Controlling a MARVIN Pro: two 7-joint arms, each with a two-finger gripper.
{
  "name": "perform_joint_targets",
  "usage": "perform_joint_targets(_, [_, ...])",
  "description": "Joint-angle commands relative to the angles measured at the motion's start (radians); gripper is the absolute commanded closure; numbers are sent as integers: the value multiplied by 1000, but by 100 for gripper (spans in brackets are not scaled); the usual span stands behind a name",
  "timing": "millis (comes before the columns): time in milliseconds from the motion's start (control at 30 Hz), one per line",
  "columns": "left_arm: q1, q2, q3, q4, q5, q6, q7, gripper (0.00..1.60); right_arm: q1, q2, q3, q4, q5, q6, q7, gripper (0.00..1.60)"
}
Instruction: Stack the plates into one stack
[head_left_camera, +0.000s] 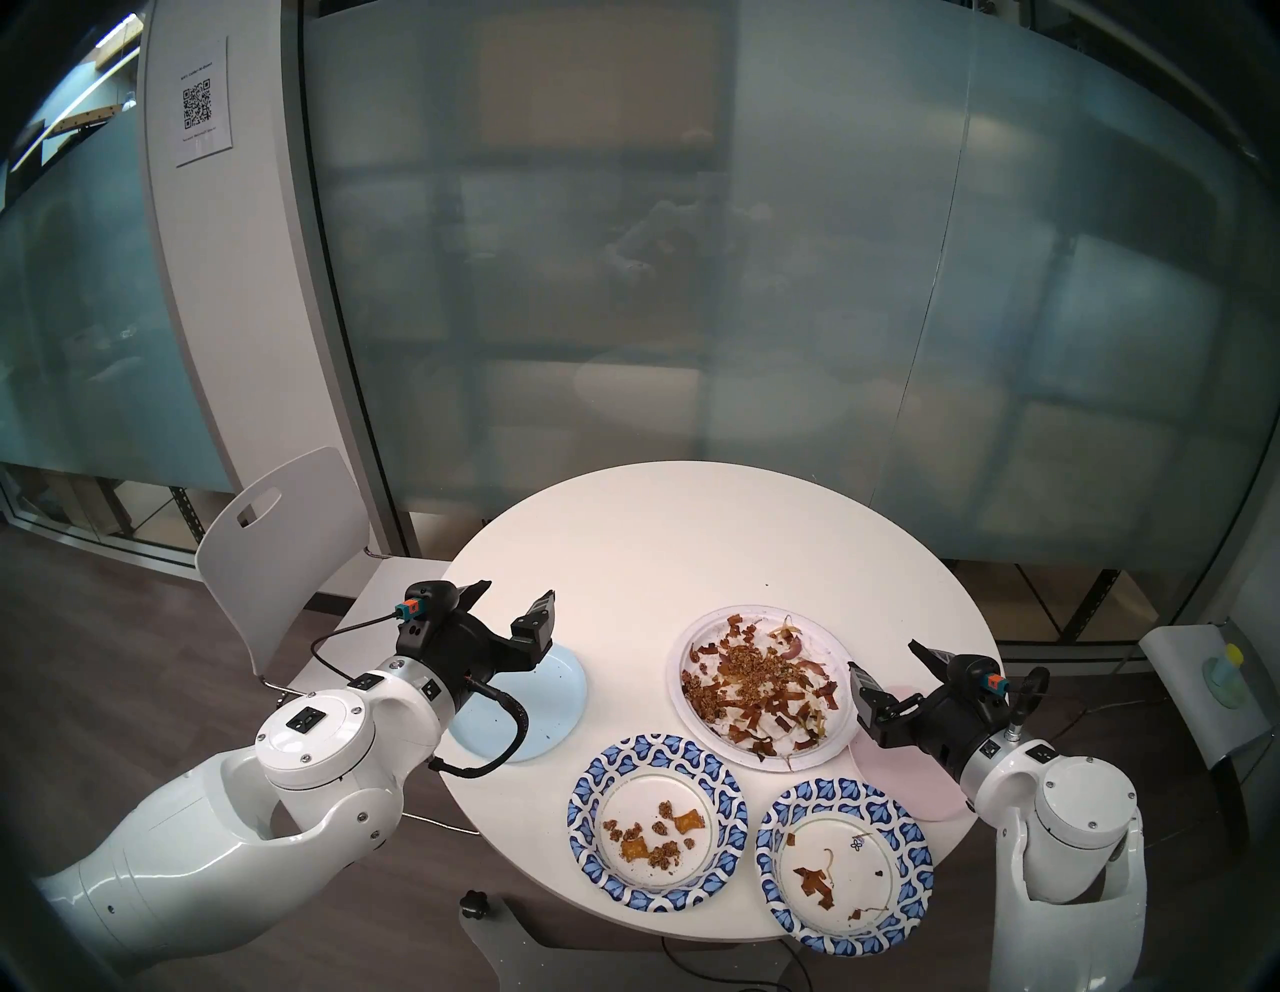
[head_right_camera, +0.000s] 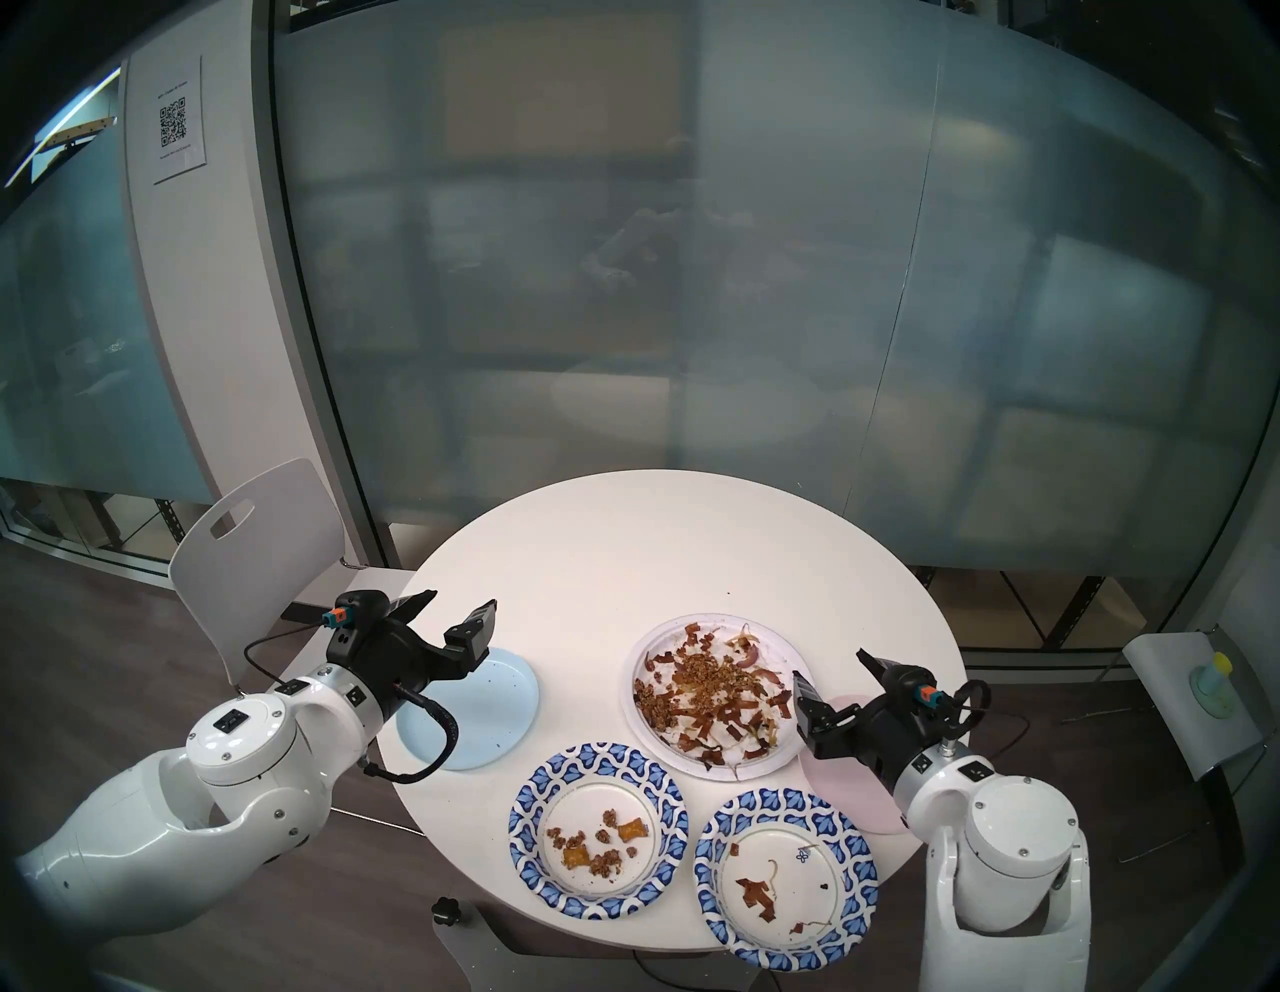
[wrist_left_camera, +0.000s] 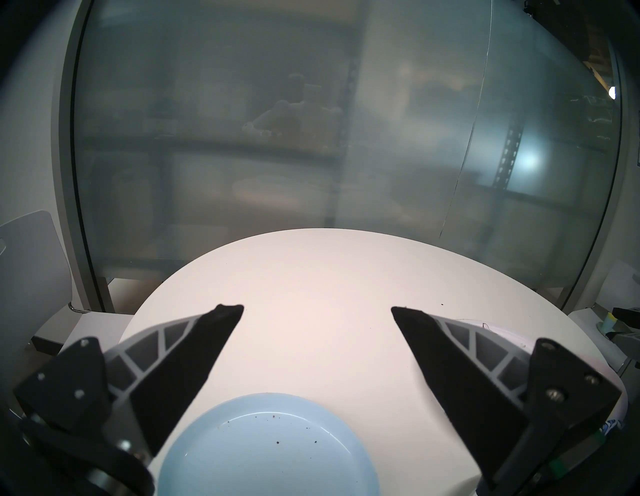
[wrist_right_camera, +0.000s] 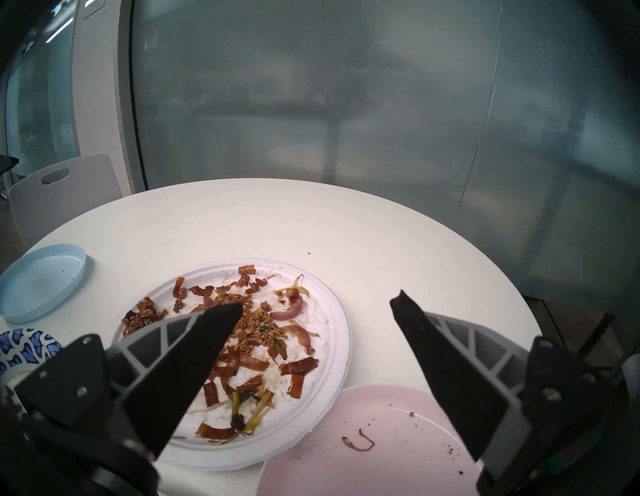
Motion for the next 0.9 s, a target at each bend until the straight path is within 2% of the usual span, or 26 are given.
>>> perform_joint_targets(0, [-4, 1, -7, -13, 2, -4, 1, 0, -80, -44, 48, -64, 29, -9, -4, 0])
perform_joint_targets(400, [-4, 2, -6, -13, 1, -4, 1, 0, -149, -83, 163, -65, 96, -40, 10, 0])
perform_joint_targets(633, [-4, 2, -6, -13, 1, -4, 2, 0, -152, -75, 229, -24, 133, -29, 39, 0])
perform_joint_targets(867, [-4, 2, -6, -13, 1, -4, 2, 0, -131, -58, 259, 16, 149, -16, 60, 0])
